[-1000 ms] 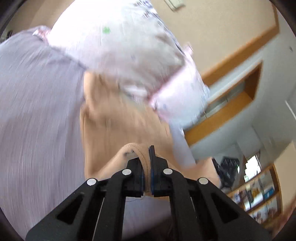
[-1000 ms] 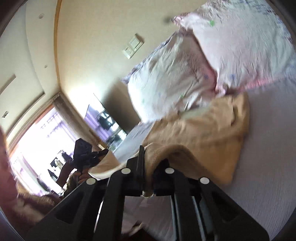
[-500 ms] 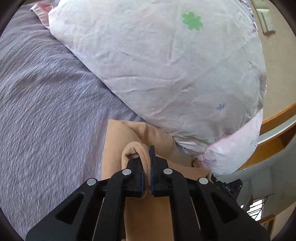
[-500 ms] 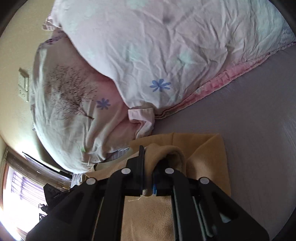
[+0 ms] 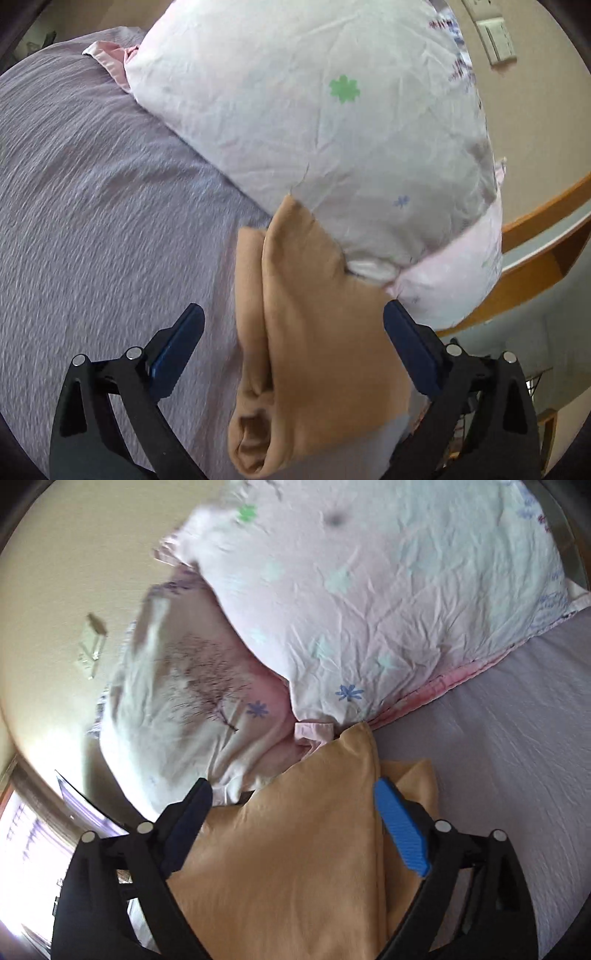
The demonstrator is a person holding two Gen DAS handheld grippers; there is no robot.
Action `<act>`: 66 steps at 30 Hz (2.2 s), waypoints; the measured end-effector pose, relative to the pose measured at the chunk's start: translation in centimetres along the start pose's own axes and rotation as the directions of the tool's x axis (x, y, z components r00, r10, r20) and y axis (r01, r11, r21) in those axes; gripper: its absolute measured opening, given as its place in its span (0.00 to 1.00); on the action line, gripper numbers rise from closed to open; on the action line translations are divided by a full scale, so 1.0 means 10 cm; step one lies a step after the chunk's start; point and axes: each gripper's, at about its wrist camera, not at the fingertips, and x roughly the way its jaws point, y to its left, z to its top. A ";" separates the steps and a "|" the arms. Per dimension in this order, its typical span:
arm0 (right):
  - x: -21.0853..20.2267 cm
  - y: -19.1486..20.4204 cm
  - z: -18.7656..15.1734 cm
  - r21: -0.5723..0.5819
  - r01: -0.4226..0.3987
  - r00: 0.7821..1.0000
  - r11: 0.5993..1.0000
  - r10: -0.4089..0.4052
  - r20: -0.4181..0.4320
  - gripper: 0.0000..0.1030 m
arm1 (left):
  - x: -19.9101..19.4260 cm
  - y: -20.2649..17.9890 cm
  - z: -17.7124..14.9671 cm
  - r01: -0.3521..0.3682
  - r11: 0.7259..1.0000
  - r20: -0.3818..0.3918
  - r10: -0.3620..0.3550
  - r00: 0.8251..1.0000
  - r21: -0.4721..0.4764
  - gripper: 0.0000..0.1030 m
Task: Fold small clothes
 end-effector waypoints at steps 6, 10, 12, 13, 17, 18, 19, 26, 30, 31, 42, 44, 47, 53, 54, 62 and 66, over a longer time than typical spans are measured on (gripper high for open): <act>-0.06 -0.23 -0.12 0.110 -0.047 0.999 0.993 0.046 0.011 0.89 | 0.26 -0.01 -0.32 -0.043 0.999 -0.126 0.046 0.991 0.023 0.82; -0.13 -0.20 -0.13 0.084 -0.065 0.997 0.994 0.061 0.050 0.89 | 0.29 -0.08 -0.37 -0.071 0.997 -0.093 0.073 0.993 0.024 0.66; -0.18 -0.22 -0.12 0.101 -0.087 0.995 0.991 0.082 0.055 0.90 | 0.45 -0.03 -0.40 -0.066 0.995 -0.136 0.056 0.989 -0.071 0.23; -0.17 -0.22 -0.13 0.109 -0.091 0.995 0.990 0.085 0.052 0.90 | 0.47 -0.01 -0.41 -0.054 0.994 -0.143 0.039 0.989 -0.099 0.22; -0.23 -0.25 -0.12 0.131 -0.118 0.991 0.984 0.110 0.070 0.90 | 0.40 -0.42 -0.33 -0.009 0.999 -0.096 0.004 0.995 -0.048 0.19; -0.27 -0.25 -0.11 0.132 -0.126 0.988 0.983 0.113 0.101 0.90 | 0.40 -0.65 -0.30 0.018 1.000 -0.089 -0.019 0.996 -0.011 0.19; -0.31 -0.26 -0.10 0.134 -0.131 0.987 0.982 0.116 0.114 0.90 | 0.45 -0.91 -0.29 0.038 0.999 -0.089 -0.036 0.995 0.026 0.19; -0.47 -0.41 -0.05 0.148 -0.096 0.984 0.984 0.071 0.164 0.90 | 1.58 -2.50 -0.82 0.219 0.939 -0.311 -0.131 0.941 0.267 0.20; -0.55 -0.59 -0.02 0.176 -0.027 0.986 0.984 -0.002 0.164 0.90 | 2.26 -2.74 -1.26 0.293 0.931 -0.516 -0.145 0.844 0.219 0.27; -0.57 -0.62 -0.02 0.181 -0.017 0.986 0.983 -0.013 0.165 0.90 | 2.29 -2.69 -1.28 0.333 0.930 -0.539 -0.202 0.818 0.157 0.27; -0.93 -0.05 -0.40 -0.091 -0.067 0.996 0.994 0.062 -0.058 0.73 | 1.05 -1.92 -0.97 0.256 0.908 -0.334 -0.140 0.932 0.333 0.71; -0.94 0.08 -0.53 -0.148 -0.049 0.995 0.988 0.036 -0.093 0.70 | 1.03 -1.98 -1.11 0.277 0.882 -0.346 -0.142 0.927 0.380 0.71; -0.86 0.23 -0.65 -0.228 0.028 0.992 0.973 -0.054 -0.111 0.63 | 1.12 -2.10 -1.36 0.281 0.838 -0.365 -0.107 0.925 0.467 0.71; -0.79 0.04 -0.72 -0.187 0.117 0.972 0.975 -0.151 -0.179 0.12 | 1.49 -2.05 -1.66 0.200 0.808 -0.413 0.058 0.909 0.554 0.70; -0.80 -0.05 -0.75 -0.156 0.128 0.965 0.979 -0.159 -0.207 0.12 | 1.48 -1.97 -1.68 0.202 0.808 -0.422 0.063 0.904 0.553 0.69; -0.89 -0.06 -0.43 -0.015 0.003 0.988 1.000 -0.005 -0.154 0.86 | 1.12 -1.73 -1.27 0.199 0.875 -0.326 -0.051 0.944 0.441 0.71; -0.32 -0.27 -0.09 0.062 0.064 0.973 0.996 -0.048 -0.227 0.74 | 1.36 -1.51 -0.94 0.113 0.941 -0.304 -0.011 0.953 0.319 0.71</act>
